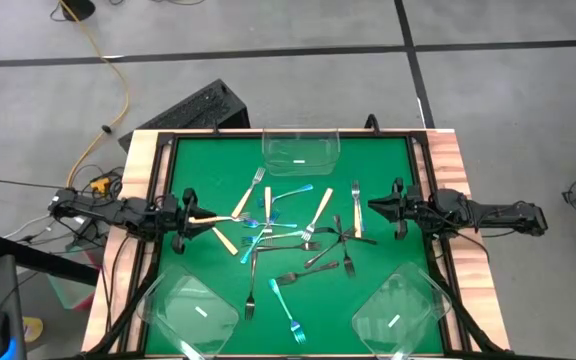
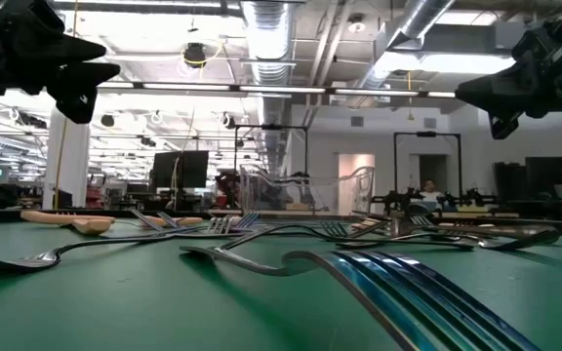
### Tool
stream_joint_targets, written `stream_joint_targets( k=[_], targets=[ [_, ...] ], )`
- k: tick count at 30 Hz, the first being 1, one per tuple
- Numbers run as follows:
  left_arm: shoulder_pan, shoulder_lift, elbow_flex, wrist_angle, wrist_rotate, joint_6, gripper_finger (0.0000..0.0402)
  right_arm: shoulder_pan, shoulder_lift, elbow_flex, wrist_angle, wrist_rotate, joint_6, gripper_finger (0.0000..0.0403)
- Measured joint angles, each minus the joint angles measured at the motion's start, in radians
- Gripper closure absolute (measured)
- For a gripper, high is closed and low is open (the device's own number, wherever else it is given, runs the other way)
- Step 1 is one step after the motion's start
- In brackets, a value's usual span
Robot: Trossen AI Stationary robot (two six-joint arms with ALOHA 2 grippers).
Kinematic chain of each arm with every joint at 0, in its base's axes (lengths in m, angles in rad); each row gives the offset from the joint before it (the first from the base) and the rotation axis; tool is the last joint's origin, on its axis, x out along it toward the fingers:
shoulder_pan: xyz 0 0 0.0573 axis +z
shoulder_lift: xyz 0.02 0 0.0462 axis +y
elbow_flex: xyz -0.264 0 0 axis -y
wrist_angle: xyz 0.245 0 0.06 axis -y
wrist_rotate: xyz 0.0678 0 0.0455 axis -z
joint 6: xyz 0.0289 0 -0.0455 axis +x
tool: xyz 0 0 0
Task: Sort silverware by color (type)
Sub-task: Put the orange fork into the bottom left transparent bin
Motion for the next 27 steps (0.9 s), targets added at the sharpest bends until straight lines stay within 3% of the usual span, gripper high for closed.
stream_joint_targets(
  k=[4,7,15,21,27],
  targets=[
    [0.000,0.000,0.000,0.072,-0.023,-0.139,0.0274,0.000,0.000,0.000,0.000,0.000,0.000,0.0337],
    [0.000,0.000,0.000,0.129,-0.117,-0.174,0.0274,0.000,0.000,0.000,0.013,0.000,0.016,0.0337],
    [0.000,0.000,0.000,0.215,-0.316,-0.183,0.0274,-0.012,-0.002,0.000,0.189,0.009,0.290,0.0337],
    [0.000,0.000,0.000,0.210,-0.489,-0.390,0.0274,-0.019,-0.001,0.000,0.291,0.010,0.447,0.0337],
    [0.000,0.001,0.000,0.269,-0.669,-0.435,0.0274,-0.019,-0.001,0.000,0.313,0.063,0.479,0.0337]
  ],
)
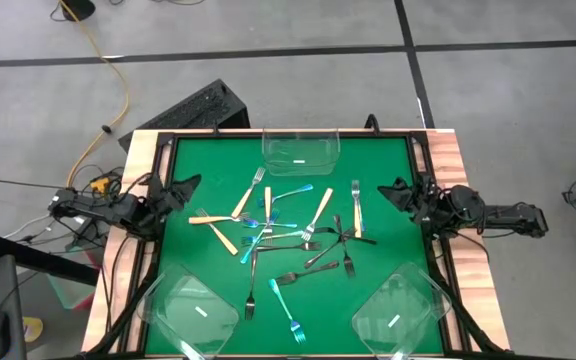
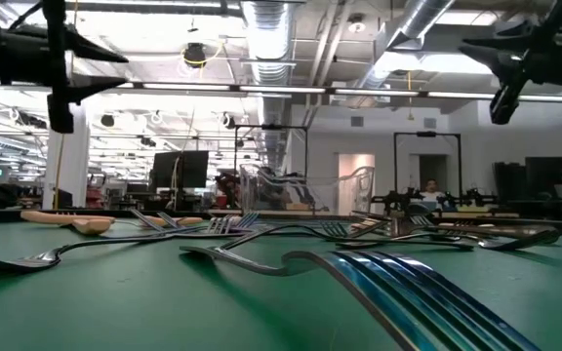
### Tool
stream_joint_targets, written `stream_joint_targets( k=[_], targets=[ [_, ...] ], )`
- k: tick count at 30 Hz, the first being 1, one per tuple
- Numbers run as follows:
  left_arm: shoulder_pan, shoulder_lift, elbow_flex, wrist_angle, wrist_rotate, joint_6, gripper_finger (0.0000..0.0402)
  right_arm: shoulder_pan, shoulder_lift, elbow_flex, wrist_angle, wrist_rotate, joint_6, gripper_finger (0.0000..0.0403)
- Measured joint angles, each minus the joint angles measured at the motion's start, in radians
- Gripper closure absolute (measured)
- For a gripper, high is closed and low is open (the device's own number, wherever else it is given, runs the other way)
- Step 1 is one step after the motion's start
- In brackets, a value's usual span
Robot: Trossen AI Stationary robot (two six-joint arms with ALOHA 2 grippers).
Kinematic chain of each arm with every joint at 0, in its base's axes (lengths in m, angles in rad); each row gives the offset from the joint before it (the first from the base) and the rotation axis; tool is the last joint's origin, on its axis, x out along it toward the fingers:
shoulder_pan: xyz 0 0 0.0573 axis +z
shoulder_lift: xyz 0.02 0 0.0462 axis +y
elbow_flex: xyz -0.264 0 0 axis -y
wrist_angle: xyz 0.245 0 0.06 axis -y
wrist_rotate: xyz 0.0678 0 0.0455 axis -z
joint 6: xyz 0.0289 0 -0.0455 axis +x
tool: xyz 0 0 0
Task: Sort silverware by color (type)
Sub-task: Put the orange fork into the bottom left transparent bin
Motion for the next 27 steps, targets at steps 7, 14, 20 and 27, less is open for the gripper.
stream_joint_targets(
  k=[7,14,20,27],
  targets=[
    [0.000,0.023,0.054,0.139,0.145,0.057,0.0274,-0.006,-0.001,0.085,0.031,0.073,-0.090,0.0337],
    [0.000,0.171,0.318,-0.079,0.091,0.140,0.0274,-0.006,0.112,0.293,-0.104,0.112,-0.246,0.0337],
    [0.000,0.358,0.628,-0.503,0.091,0.020,0.0274,-0.006,0.373,0.572,-0.594,0.150,-0.179,0.0337],
    [0.001,0.547,0.899,-0.842,0.059,-0.141,0.0274,-0.037,0.707,0.898,-1.288,0.168,0.245,0.0337]
  ],
)
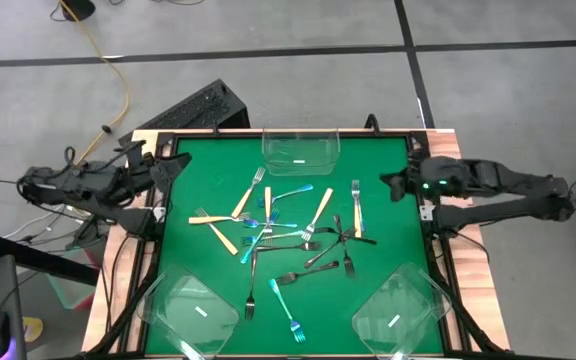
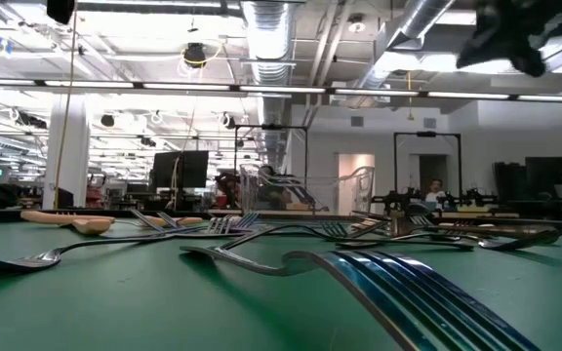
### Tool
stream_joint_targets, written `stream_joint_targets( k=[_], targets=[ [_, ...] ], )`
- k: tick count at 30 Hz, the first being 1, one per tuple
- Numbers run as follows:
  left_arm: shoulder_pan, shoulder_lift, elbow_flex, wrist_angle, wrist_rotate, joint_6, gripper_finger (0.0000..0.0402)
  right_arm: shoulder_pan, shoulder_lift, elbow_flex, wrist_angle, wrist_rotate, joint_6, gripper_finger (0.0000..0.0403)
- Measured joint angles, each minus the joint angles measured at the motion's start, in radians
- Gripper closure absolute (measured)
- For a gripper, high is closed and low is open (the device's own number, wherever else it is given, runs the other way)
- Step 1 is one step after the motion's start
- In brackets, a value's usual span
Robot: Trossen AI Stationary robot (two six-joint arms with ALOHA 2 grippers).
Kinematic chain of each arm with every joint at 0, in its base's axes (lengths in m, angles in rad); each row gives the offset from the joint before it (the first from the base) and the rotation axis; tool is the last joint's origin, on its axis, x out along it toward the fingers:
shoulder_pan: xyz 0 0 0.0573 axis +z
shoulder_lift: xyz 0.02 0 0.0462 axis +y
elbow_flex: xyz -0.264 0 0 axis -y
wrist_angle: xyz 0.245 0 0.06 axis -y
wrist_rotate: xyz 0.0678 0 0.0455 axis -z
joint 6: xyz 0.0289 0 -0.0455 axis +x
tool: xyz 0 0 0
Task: Sort silverware by color (type)
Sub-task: Put the orange fork into the bottom left transparent bin
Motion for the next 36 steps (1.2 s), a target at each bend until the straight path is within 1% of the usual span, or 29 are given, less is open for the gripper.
stream_joint_targets(
  k=[1,3,8,10,13,17,22,25,30,33,36],
  targets=[
    [0.000,0.019,0.020,-0.017,-0.015,-0.004,0.0274,-0.003,0.039,0.029,-0.078,-0.005,0.050,0.0337],
    [0.000,0.052,0.038,-0.024,-0.056,-0.005,0.0274,0.001,0.118,0.059,-0.163,-0.031,0.076,0.0337],
    [0.000,0.108,0.041,-0.024,-0.123,-0.049,0.0274,0.018,0.272,0.058,-0.177,-0.072,0.119,0.0337],
    [0.000,0.123,0.041,-0.025,-0.123,-0.065,0.0274,0.014,0.326,0.058,-0.177,-0.096,0.088,0.0337],
    [0.000,0.142,0.041,-0.024,-0.097,-0.101,0.0274,0.002,0.403,0.058,-0.172,-0.169,0.065,0.0336],
    [0.000,0.156,0.041,-0.025,-0.092,-0.119,0.0274,0.006,0.494,0.058,-0.192,-0.185,0.110,0.0326],
    [0.000,0.147,0.041,-0.028,-0.088,-0.062,0.0273,0.016,0.584,0.058,-0.115,-0.185,0.165,0.0282],
    [0.000,0.127,0.041,-0.029,-0.068,-0.048,0.0273,0.013,0.635,0.058,-0.042,-0.184,0.184,0.0244],
    [0.000,0.088,0.041,-0.066,-0.039,-0.049,0.0273,-0.001,0.727,0.054,-0.032,-0.207,0.210,0.0181],
    [0.000,0.068,0.041,-0.099,-0.041,-0.047,0.0273,-0.002,0.770,0.033,0.037,-0.242,0.212,0.0163],
    [0.000,0.052,0.041,-0.125,-0.044,-0.048,0.0273,0.003,0.808,0.015,0.087,-0.258,0.225,0.0159]
  ],
)
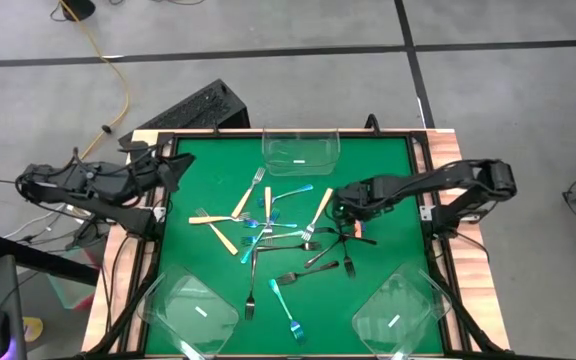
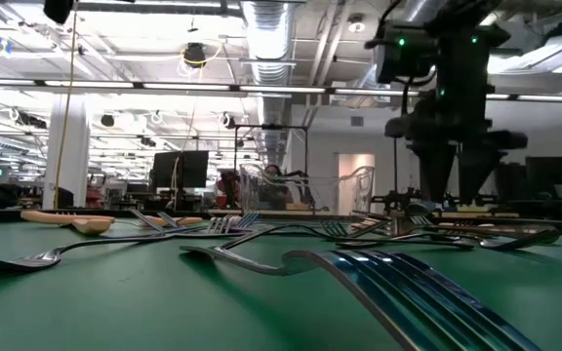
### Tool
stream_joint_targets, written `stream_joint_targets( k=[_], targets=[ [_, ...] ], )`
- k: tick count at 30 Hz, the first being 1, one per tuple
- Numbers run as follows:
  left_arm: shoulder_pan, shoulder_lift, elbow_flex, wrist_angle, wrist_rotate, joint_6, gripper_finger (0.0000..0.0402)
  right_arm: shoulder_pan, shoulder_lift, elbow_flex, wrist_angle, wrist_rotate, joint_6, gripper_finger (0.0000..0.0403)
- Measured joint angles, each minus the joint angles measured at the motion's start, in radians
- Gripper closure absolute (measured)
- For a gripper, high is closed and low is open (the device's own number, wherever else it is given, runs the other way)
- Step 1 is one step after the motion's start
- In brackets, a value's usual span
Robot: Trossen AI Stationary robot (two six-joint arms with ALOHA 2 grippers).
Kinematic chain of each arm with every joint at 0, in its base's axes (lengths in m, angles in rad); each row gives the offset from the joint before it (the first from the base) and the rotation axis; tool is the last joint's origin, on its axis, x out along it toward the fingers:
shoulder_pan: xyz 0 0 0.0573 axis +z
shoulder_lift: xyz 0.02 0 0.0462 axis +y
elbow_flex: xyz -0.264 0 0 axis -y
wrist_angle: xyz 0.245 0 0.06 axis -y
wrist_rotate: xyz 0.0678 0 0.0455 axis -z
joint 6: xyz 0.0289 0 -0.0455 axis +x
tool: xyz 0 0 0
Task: Sort silverware by color (type)
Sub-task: Put the orange fork into the bottom left transparent bin
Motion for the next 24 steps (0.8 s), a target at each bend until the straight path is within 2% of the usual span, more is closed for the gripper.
stream_joint_targets(
  k=[8,13,19,24],
  targets=[
    [0.000,0.000,0.000,-0.041,-0.016,-0.001,0.0273,-0.009,0.094,-0.011,-0.011,0.023,-0.016,0.0160],
    [0.000,0.000,0.000,-0.050,-0.023,-0.026,0.0273,-0.026,0.142,-0.010,0.031,0.014,-0.066,0.0178],
    [0.000,0.000,0.000,-0.056,-0.023,-0.033,0.0273,-0.037,0.153,-0.007,0.025,0.005,-0.068,0.0220],
    [0.000,0.000,0.000,-0.058,-0.023,-0.033,0.0273,-0.050,0.136,-0.010,0.018,0.003,-0.067,0.0283]
  ],
)
